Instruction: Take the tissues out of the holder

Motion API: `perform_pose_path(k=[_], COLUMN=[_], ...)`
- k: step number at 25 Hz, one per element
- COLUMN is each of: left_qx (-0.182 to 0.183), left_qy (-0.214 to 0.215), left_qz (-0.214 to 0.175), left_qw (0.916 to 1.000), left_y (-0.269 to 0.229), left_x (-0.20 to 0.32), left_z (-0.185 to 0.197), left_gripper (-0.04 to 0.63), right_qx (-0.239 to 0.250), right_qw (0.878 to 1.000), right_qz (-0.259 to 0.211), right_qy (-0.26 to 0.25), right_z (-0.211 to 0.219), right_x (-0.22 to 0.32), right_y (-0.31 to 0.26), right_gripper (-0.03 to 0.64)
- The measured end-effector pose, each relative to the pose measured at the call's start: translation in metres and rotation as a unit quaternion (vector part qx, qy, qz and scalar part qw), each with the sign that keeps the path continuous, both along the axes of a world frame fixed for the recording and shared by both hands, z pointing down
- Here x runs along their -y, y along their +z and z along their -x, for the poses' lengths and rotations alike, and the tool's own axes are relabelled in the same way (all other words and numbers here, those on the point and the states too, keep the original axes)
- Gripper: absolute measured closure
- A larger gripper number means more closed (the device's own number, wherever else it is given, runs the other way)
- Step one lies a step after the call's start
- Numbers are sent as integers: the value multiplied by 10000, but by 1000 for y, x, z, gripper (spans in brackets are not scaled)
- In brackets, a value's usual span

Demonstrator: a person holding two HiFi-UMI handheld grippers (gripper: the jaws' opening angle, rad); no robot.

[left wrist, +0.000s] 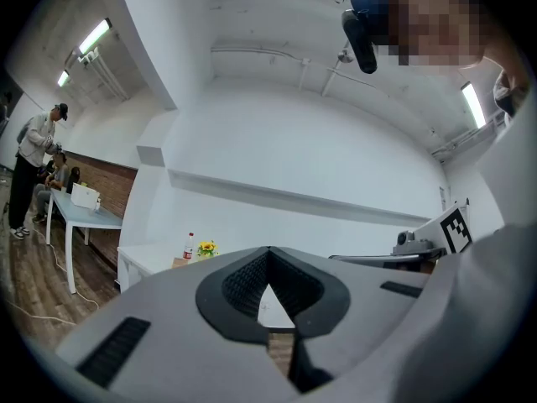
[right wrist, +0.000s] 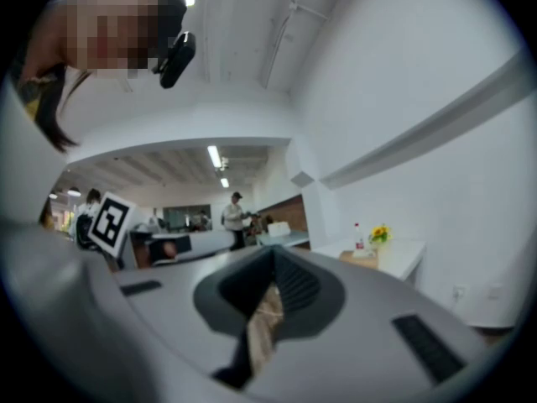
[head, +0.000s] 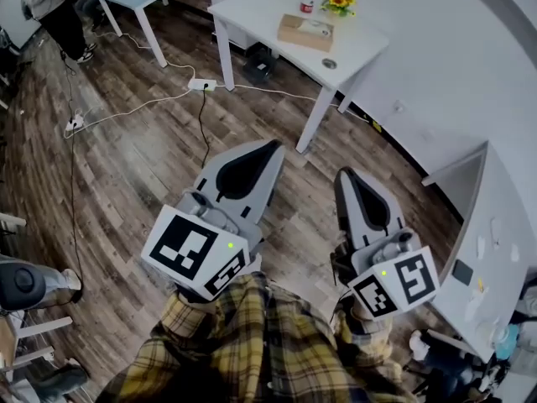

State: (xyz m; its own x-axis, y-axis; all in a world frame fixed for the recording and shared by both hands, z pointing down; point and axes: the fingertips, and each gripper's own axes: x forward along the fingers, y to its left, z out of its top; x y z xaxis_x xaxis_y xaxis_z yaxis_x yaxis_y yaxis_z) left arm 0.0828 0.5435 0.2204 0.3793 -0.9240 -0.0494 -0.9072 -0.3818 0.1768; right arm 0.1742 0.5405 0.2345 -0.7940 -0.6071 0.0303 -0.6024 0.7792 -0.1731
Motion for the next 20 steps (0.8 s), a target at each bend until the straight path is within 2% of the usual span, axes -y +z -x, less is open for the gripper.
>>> perform_pose_path(k=[10,20], left_qx=[136,58], left_qy=[230,381], left_qz=[7,195], left_qw=[9996,9991], left_y=[3,20], left_x=[84,150], left_z=[54,70], left_gripper=[580,580], right_qx=[-43,-13], right_qw=[9997,9982], right_qz=[161,497], right_qy=[160,332], right_z=[62,77], right_x=[80,147], right_y=[10,27], right_gripper=[606,606])
